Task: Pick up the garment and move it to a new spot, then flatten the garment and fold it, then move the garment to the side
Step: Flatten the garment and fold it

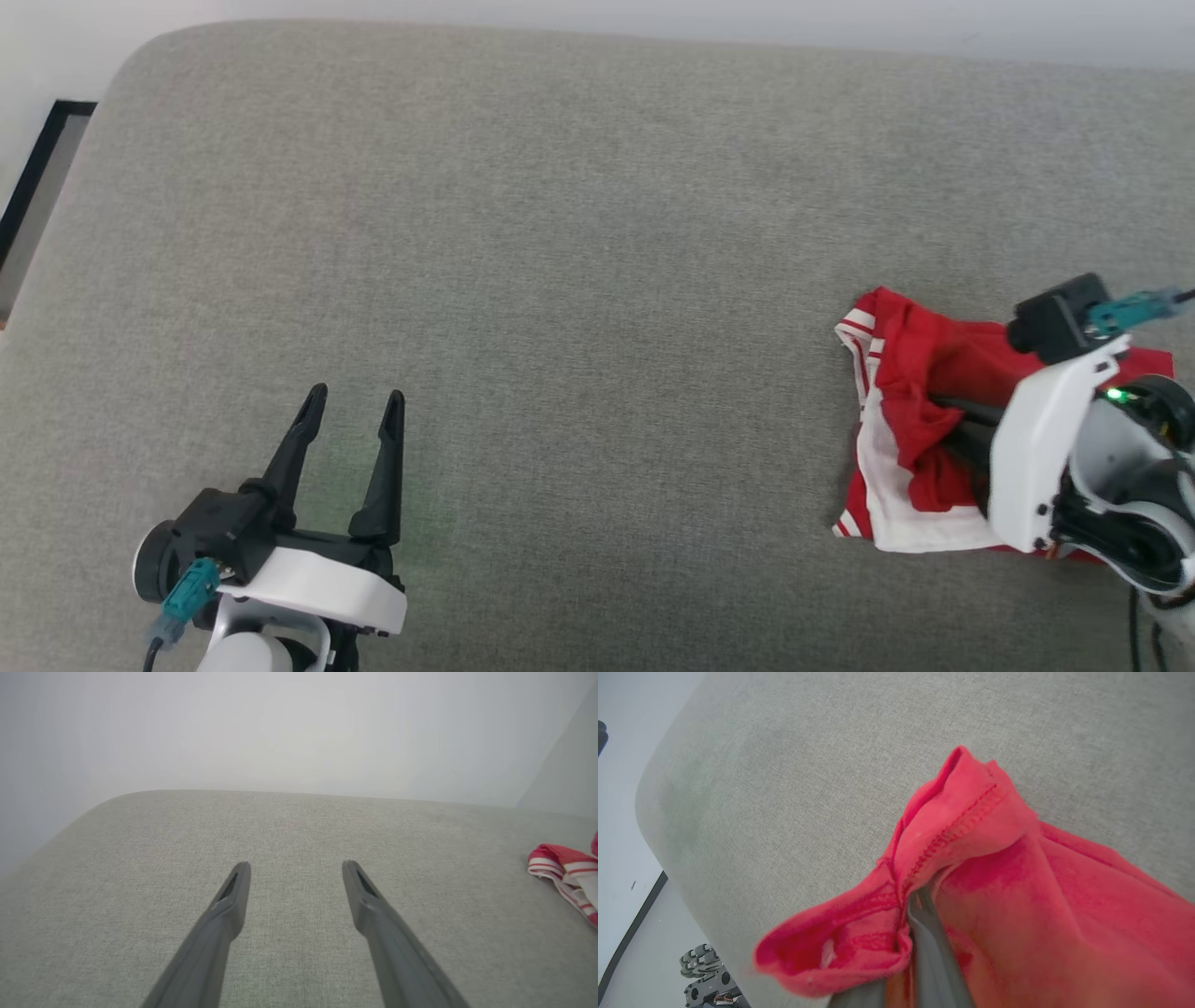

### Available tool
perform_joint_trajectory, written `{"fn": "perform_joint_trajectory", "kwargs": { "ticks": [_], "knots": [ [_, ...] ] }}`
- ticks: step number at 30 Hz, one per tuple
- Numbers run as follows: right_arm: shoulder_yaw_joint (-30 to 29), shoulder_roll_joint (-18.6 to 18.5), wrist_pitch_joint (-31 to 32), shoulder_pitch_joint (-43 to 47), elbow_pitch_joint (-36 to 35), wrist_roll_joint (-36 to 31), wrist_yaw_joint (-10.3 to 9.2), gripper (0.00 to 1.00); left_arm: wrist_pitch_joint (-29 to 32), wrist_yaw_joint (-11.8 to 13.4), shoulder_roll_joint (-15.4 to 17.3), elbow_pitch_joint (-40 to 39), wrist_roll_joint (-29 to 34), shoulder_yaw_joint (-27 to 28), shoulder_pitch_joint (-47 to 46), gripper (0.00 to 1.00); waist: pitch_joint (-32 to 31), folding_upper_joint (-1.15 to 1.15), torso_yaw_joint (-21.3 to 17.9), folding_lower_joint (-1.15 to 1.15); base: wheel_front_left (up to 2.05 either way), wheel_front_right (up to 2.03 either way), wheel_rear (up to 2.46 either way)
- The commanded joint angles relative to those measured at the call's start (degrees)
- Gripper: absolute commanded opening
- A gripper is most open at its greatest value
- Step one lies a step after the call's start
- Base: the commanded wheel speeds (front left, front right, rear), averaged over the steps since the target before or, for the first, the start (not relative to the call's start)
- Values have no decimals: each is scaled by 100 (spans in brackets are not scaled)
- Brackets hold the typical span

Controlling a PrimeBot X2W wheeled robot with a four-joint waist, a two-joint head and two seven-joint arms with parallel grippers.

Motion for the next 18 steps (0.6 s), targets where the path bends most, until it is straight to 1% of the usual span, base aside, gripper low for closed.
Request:
{"fn": "perform_joint_trajectory", "kwargs": {
  "ticks": [1, 5, 10, 11, 12, 13, 15, 18],
  "knots": [
    [86, 55, 4, -100, 108, -58, 1, 0, -27, 8, -5, 26, -81, -14, -49, 100, 23, 0, 46, 0, 0, 0, 0],
    [354, 132, -127, -250, 494, -201, 2, 0, -27, 8, -49, 104, -91, -50, -77, 100, 22, 0, 121, 0, 0, 0, 0],
    [548, 148, -402, -307, 908, -235, 1, 0, -28, 8, -58, 120, -109, -39, -110, 100, -23, 0, 164, 0, 0, 0, 0],
    [554, 149, -487, -335, 938, -227, 1, 24, -28, 8, -49, 99, -107, -23, -95, 100, -37, 0, 153, 0, 0, 0, 0],
    [566, 157, -566, -354, 946, -206, 1, 54, -28, 8, -41, 86, -111, -4, -64, 100, -57, 0, 135, 0, 0, 0, 0],
    [580, 174, -643, -368, 944, -160, 1, 100, -28, 8, -28, 81, -111, 18, -27, 100, -83, 0, 111, 0, 0, 0, 0],
    [589, 178, -793, -379, 904, -38, 1, 100, -28, 8, -12, 112, -90, 41, 35, 100, -133, 0, 53, 0, 0, 0, 0],
    [626, 54, -1018, -462, 815, 32, 1, 100, -28, 8, 15, 168, -63, 48, 56, 100, -208, 0, -61, 0, 0, 0, 0]
  ]
}}
